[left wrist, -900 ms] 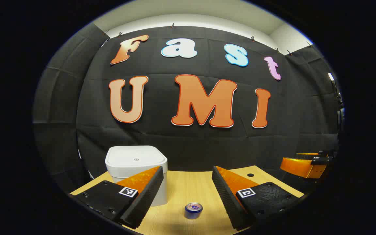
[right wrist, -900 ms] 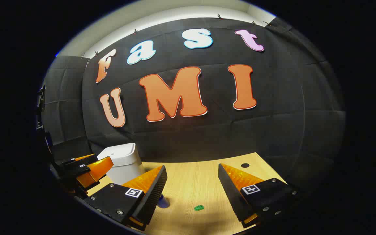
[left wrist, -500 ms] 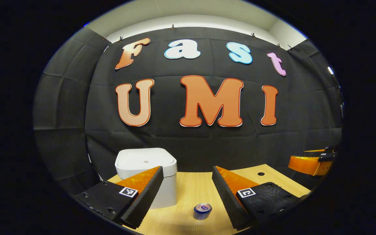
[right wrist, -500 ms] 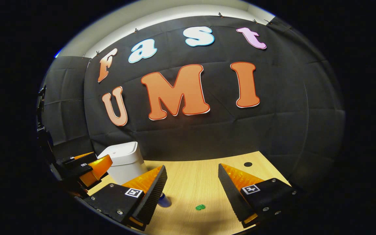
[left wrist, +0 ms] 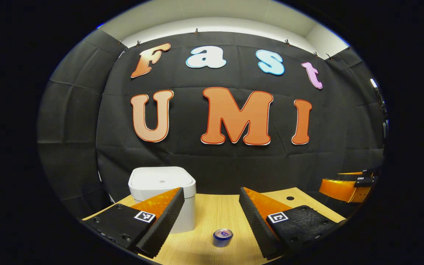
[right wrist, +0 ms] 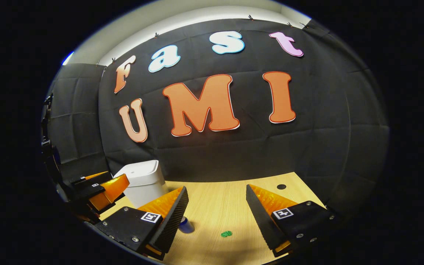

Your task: Press the lid of the desktop garbage bin to open it, pick up the crumpled paper on the desktop and throw it into the bin, then pick up the pop can on the desktop and drop it into the bin, and finally close the garbage bin lid.

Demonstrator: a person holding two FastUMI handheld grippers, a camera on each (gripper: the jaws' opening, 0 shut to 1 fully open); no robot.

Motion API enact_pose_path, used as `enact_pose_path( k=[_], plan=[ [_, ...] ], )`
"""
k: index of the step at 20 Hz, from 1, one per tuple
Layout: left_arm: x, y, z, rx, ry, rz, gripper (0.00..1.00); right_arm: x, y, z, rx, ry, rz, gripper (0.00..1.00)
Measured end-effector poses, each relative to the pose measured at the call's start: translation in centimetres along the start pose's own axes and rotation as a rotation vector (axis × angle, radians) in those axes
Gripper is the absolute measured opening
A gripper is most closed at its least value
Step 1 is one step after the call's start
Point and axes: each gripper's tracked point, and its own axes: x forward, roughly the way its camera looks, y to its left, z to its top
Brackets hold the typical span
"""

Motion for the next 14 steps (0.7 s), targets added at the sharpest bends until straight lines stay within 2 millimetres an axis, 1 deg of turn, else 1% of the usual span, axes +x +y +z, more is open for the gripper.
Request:
enact_pose_path(
  k=[5, 10, 14],
  plan=[
    [-1.0, 0.7, 0.7, -0.014, -0.016, 0.020, 0.95, -0.7, 0.0, 0.3, 0.000, -0.011, 0.001, 0.94],
    [-1.8, 1.3, 0.8, -0.001, -0.020, 0.036, 0.94, -1.5, 0.4, 0.4, 0.000, -0.019, 0.008, 0.94],
    [-2.4, 1.3, 0.8, -0.010, -0.018, 0.031, 0.94, -1.9, 0.8, 0.4, -0.007, -0.021, 0.009, 0.94]
  ],
)
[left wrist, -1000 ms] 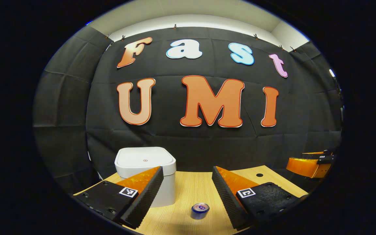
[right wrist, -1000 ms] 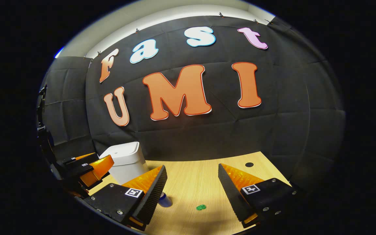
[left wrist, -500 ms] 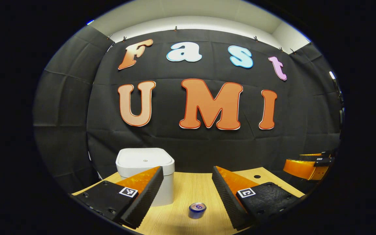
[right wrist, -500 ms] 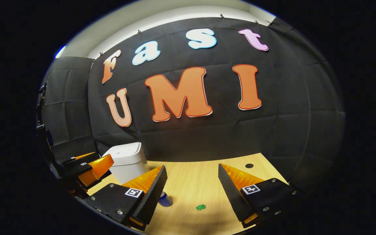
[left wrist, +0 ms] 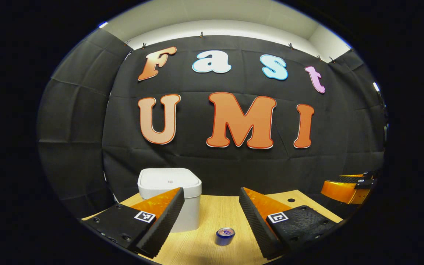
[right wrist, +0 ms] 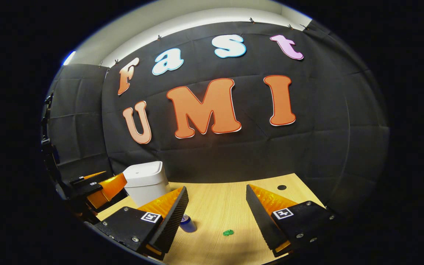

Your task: Press the lid of the desktop garbage bin to open it, pick up the crumpled paper on the desktop and throw it into the bin, then pick up the pop can on the desktop and drop it into the bin, and finally close the garbage bin lid.

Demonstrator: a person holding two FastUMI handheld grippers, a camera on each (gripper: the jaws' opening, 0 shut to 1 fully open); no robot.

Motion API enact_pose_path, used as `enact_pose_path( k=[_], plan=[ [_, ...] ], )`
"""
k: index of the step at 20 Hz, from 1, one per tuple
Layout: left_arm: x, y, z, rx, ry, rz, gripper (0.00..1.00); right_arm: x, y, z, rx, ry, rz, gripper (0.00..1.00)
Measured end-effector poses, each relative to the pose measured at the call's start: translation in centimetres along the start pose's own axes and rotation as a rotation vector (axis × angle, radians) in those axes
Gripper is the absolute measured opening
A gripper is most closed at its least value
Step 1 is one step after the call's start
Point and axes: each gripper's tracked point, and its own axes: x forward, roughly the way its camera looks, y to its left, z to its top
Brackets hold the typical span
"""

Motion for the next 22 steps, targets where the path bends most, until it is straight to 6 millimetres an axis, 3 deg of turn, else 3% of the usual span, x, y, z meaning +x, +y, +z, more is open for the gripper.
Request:
enact_pose_path(
  k=[22],
  plan=[
    [0.7, 0.4, -0.9, -0.019, 0.035, -0.041, 0.93, -0.1, 0.5, 0.0, -0.010, -0.012, -0.025, 0.94]
  ],
)
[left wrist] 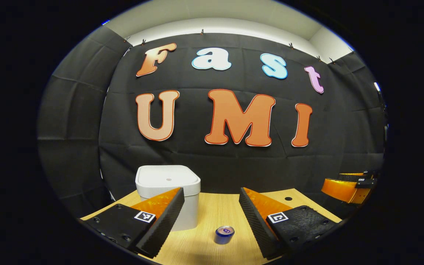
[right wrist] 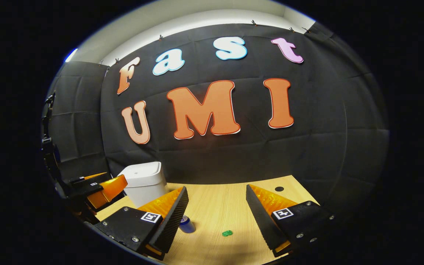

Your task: Press the lid of the desktop garbage bin to open it, pick up the crumpled paper on the desktop and throw it into the bin, then pick up the pop can on the desktop and drop it into the bin, and finally close the garbage bin lid.

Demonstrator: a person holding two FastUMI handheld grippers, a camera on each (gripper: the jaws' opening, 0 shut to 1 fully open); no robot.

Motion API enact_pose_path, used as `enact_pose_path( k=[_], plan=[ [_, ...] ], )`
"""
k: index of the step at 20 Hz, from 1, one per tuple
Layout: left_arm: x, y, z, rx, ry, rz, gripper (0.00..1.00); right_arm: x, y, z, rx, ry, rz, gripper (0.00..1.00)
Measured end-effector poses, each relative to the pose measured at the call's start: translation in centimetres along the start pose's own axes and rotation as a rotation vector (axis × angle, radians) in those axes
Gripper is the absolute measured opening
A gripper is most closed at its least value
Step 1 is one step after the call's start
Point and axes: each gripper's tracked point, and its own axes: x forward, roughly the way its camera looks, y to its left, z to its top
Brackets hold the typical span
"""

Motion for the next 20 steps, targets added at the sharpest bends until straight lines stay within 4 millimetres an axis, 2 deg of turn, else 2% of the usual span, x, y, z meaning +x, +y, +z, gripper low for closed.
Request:
enact_pose_path(
  k=[12, 14, 16, 19, 20],
  plan=[
    [0.5, -0.6, 0.8, 0.002, -0.015, -0.018, 0.94, 0.0, -0.4, 0.2, 0.003, -0.001, -0.010, 0.94],
    [0.8, -0.1, 1.1, 0.005, -0.024, -0.011, 0.93, 0.1, -0.4, 0.2, 0.005, 0.000, -0.008, 0.94],
    [1.1, 1.5, 1.8, 0.025, -0.049, 0.034, 0.80, 0.3, -0.6, 0.3, 0.004, 0.000, -0.011, 0.94],
    [2.5, 5.5, 2.0, 0.024, -0.048, 0.143, 0.12, 0.6, -0.9, 0.0, 0.007, 0.005, -0.015, 0.94],
    [3.7, 6.6, 1.6, 0.006, -0.038, 0.143, 0.03, 0.7, -1.0, 0.0, 0.007, 0.007, -0.017, 0.94]
  ],
)
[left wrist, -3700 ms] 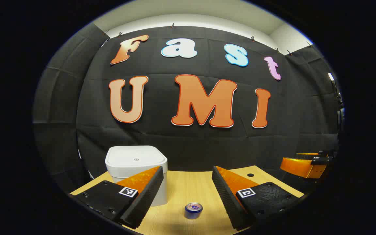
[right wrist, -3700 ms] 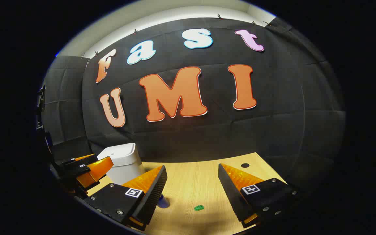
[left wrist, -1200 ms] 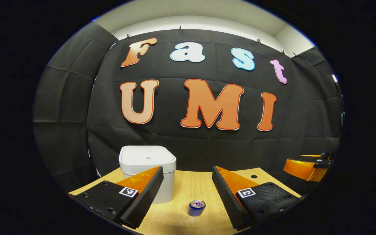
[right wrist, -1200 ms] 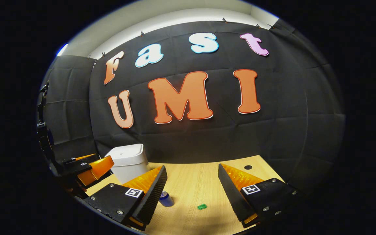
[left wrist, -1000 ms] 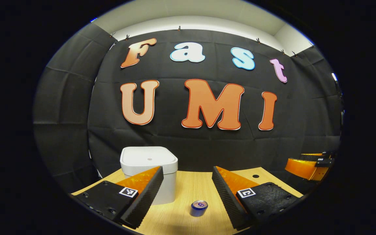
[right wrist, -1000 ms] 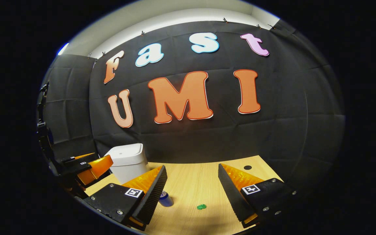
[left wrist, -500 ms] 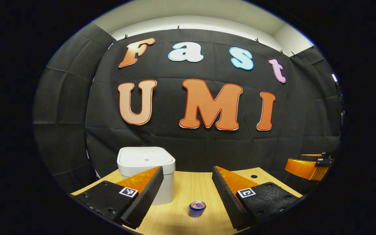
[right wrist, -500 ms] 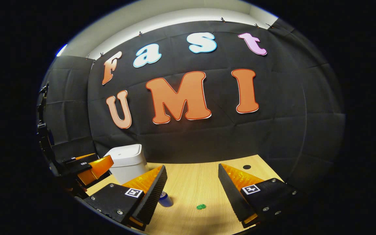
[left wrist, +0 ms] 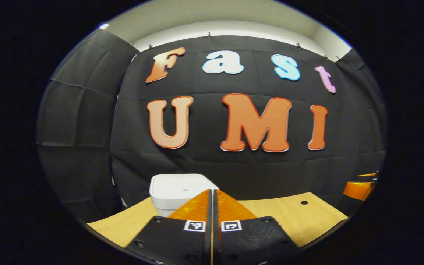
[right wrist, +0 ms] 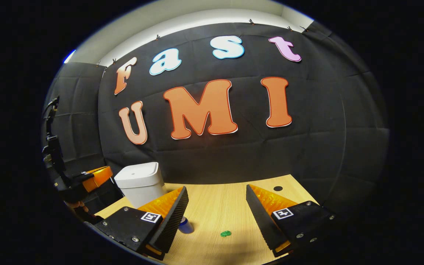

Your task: Press the lid of the desktop garbage bin to open it, pick up the crumpled paper on the desktop and throw it into the bin, then pick up the pop can on the desktop and drop it into the bin, and finally close the garbage bin lid.

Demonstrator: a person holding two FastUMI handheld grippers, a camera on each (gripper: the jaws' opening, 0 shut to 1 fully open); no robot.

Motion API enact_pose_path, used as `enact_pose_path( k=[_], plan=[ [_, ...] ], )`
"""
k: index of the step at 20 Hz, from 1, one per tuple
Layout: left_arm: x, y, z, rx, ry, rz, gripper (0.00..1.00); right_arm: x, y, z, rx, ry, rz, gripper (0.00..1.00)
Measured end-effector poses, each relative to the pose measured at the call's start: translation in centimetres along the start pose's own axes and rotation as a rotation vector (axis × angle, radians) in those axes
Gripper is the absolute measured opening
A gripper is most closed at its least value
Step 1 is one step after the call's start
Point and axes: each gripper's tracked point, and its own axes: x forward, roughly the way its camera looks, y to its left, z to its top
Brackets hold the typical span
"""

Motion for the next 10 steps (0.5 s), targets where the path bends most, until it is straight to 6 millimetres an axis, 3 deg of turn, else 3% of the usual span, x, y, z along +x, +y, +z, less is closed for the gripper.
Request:
enact_pose_path(
  k=[2, 4, 7, 10],
  plan=[
    [2.5, 1.3, -0.1, -0.037, 0.006, -0.020, 0.00, 0.4, -0.2, -0.2, -0.003, 0.006, -0.006, 0.94],
    [6.1, 3.8, -0.6, -0.040, 0.041, 0.015, 0.00, 1.1, -0.6, -0.6, -0.002, 0.017, -0.010, 0.94],
    [11.6, 6.6, -3.6, -0.016, 0.131, 0.065, 0.00, 2.2, -0.8, -1.2, 0.005, 0.043, -0.017, 0.94],
    [14.7, 8.1, -6.1, 0.014, 0.190, 0.075, 0.00, 3.3, -0.9, -1.6, 0.000, 0.066, -0.022, 0.94]
  ],
)
